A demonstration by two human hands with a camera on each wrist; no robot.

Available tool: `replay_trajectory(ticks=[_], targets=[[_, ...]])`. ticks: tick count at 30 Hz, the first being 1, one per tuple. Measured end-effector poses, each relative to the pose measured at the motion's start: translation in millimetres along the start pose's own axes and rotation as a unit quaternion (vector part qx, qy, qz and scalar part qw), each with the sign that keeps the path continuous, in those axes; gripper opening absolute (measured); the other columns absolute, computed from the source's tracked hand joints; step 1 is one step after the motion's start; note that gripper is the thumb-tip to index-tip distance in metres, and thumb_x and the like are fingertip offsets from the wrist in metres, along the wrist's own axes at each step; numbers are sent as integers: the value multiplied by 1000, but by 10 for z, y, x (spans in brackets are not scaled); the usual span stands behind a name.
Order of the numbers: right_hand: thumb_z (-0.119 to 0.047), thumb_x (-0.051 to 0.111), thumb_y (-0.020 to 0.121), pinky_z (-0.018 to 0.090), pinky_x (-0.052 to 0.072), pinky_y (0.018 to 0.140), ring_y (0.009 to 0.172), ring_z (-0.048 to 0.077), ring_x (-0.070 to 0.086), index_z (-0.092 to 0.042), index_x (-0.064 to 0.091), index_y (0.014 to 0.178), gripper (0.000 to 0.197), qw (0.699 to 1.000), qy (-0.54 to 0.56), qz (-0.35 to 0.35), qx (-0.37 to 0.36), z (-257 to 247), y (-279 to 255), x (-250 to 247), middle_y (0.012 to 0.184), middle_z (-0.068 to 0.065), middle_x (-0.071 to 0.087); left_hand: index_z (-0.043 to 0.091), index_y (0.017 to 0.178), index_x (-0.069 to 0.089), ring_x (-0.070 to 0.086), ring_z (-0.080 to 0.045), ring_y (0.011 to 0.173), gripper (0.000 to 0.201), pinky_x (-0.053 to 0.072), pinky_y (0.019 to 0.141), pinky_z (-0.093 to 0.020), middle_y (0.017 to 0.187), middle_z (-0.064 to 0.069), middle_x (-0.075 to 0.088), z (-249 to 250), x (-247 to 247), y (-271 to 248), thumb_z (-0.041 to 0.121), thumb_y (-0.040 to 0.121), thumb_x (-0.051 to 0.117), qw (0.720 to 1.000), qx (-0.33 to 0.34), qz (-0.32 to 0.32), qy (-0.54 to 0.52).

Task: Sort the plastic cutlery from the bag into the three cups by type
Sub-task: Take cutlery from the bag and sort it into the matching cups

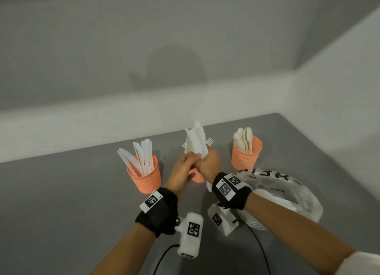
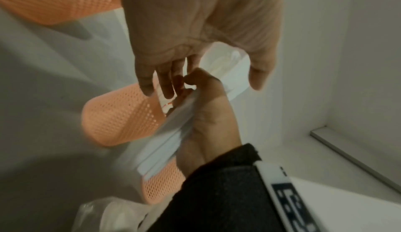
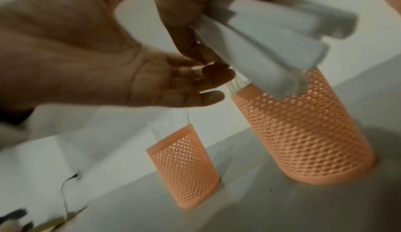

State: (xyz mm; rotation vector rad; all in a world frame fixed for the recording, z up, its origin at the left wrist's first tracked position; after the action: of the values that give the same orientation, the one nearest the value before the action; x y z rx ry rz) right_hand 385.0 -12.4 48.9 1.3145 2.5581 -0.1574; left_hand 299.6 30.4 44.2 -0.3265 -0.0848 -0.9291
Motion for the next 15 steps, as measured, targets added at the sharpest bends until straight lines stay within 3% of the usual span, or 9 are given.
replay_trajectory(ticks=[3, 5, 7, 9, 12, 14, 15], targets=[[-6, 61, 84, 35, 49, 92, 111, 26, 57, -5, 51, 124, 41, 997, -46, -63, -20, -21, -90, 119, 121, 11, 58, 11, 113, 57, 66, -15, 95, 37, 53, 80, -27, 105, -6, 68, 147, 2, 24, 25, 81, 69, 995, 43, 60, 62], [-8, 61, 85, 40, 47, 97, 115, 31, 56, -2, 50, 126, 43, 987, -131, -86, -32, -22, -129, 208, 125, 15, 57, 8, 107, 59, 65, -18, 90, 34, 53, 75, -28, 100, -9, 68, 186, -69, 23, 18, 78, 72, 986, 58, 144, 56], [-13, 63, 85, 36, 50, 91, 107, 28, 61, -3, 57, 117, 35, 978, -177, -91, -61, -65, -146, 255, 114, 15, 64, 5, 106, 60, 65, -21, 88, 31, 52, 76, -31, 97, -10, 67, 168, -153, 48, 14, 79, 71, 982, 47, 181, 25], [-11, 67, 81, 25, 49, 81, 94, 15, 63, -5, 61, 111, 31, 982, -124, -116, -87, -144, -176, 263, 102, 9, 68, 2, 106, 62, 66, -25, 90, 31, 53, 77, -34, 99, -14, 68, 157, -216, 88, 14, 80, 69, 983, 27, 178, 17], [6, 67, 74, 20, 50, 63, 64, 1, 61, -2, 62, 95, 22, 969, 31, -243, -28, -145, -201, 306, 72, -1, 66, 1, 93, 66, 68, -24, 76, 21, 55, 62, -33, 88, -13, 70, 231, -227, 120, 18, 81, 67, 993, 24, 115, 27], [7, 63, 78, 20, 52, 54, 53, 6, 62, -2, 60, 87, 13, 938, 98, -330, 29, -145, -260, 345, 57, -2, 64, 3, 82, 64, 64, -20, 65, 14, 52, 51, -28, 75, -7, 67, 286, -184, 108, 17, 85, 62, 998, 23, 55, 19], [5, 60, 83, 20, 53, 53, 53, 8, 63, -5, 59, 88, 11, 923, 118, -362, 52, -151, -296, 360, 56, -1, 65, 4, 79, 62, 63, -19, 63, 14, 53, 52, -27, 71, -6, 65, 301, -168, 103, 16, 87, 60, 999, 22, 27, 8]])
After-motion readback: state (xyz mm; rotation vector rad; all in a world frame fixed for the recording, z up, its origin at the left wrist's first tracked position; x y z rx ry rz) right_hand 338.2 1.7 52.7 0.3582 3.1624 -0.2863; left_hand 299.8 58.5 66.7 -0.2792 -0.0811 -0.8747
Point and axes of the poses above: each hand's wrist, its own y-axis towards the middle knuckle, its own x-axis out of the palm, z = x × y, the point moved 7 cm from there along y, towards the middle knuckle
